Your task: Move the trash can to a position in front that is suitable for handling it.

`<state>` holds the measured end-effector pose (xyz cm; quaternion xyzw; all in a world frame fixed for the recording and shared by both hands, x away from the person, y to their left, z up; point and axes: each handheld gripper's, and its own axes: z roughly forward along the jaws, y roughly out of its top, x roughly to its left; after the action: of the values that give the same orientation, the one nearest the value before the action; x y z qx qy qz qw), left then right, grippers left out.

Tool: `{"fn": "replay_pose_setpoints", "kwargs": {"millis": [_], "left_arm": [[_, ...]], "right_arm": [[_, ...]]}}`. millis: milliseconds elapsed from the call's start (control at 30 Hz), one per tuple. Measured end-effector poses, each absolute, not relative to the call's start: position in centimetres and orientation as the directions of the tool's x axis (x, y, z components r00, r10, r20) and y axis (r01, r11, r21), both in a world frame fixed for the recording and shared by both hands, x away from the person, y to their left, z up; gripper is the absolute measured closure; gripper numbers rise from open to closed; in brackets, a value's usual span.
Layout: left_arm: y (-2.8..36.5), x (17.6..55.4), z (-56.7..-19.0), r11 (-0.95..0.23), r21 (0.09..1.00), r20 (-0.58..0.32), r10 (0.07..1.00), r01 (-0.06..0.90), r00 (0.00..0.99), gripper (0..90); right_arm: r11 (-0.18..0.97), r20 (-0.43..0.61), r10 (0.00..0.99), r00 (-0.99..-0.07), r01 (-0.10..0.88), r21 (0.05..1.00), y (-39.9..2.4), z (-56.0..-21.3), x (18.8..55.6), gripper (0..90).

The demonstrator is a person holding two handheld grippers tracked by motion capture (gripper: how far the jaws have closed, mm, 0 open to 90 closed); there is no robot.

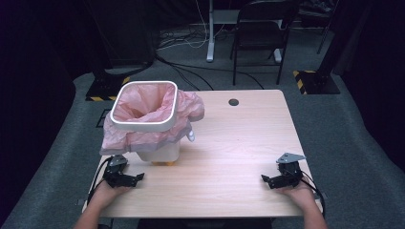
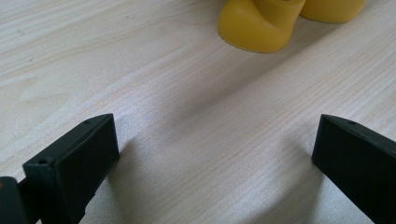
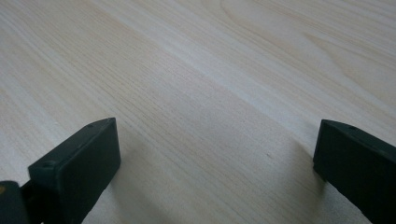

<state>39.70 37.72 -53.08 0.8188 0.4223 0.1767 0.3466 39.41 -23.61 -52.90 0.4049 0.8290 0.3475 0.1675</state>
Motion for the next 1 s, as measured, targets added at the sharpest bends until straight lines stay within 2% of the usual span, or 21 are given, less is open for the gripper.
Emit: {"fn": "replay_pose_setpoints", "kwargs": {"millis": [233,500,567,633,767,867,1000], "left_arm": [[37.8,39.8,-53.1,-0.4,0.715,-0.002,0.818,0.573,0.575,0.6],[38.0,39.5,-53.0,-0.386,0.722,-0.008,0.825,0.574,0.565,3.2],[38.2,39.5,-52.8,-0.383,0.717,-0.007,0.832,0.582,0.555,7.0],[38.5,39.5,-52.5,-0.355,0.718,-0.028,0.845,0.599,0.534,15.6],[38.9,39.8,-52.2,-0.298,0.708,-0.091,0.861,0.64,0.501,18.5],[38.9,39.7,-51.9,-0.309,0.701,-0.087,0.858,0.643,0.507,22.9],[39.3,39.5,-51.3,-0.3,0.71,-0.088,0.86,0.637,0.503,26.2]], "right_arm": [[0.426,0.003,0.791,-0.611,0.554,0.715,-23.7,-52.9,39.4,1.0],[0.421,0.004,0.783,-0.622,0.534,0.733,-23.6,-52.8,38.9,11.6],[0.419,0.004,0.782,-0.624,0.531,0.736,-23.6,-52.7,38.7,15.4],[0.415,0.005,0.788,-0.615,0.538,0.733,-23.4,-52.6,38.6,16.7],[0.424,0.003,0.787,-0.616,0.545,0.723,-23.2,-52.3,38.5,24.5],[0.425,0.003,0.791,-0.612,0.552,0.717,-23.4,-52.1,38.4,30.3],[0.429,-0.027,0.812,-0.583,0.565,0.705,-23.5,-51.8,38.2,32.5]]}}
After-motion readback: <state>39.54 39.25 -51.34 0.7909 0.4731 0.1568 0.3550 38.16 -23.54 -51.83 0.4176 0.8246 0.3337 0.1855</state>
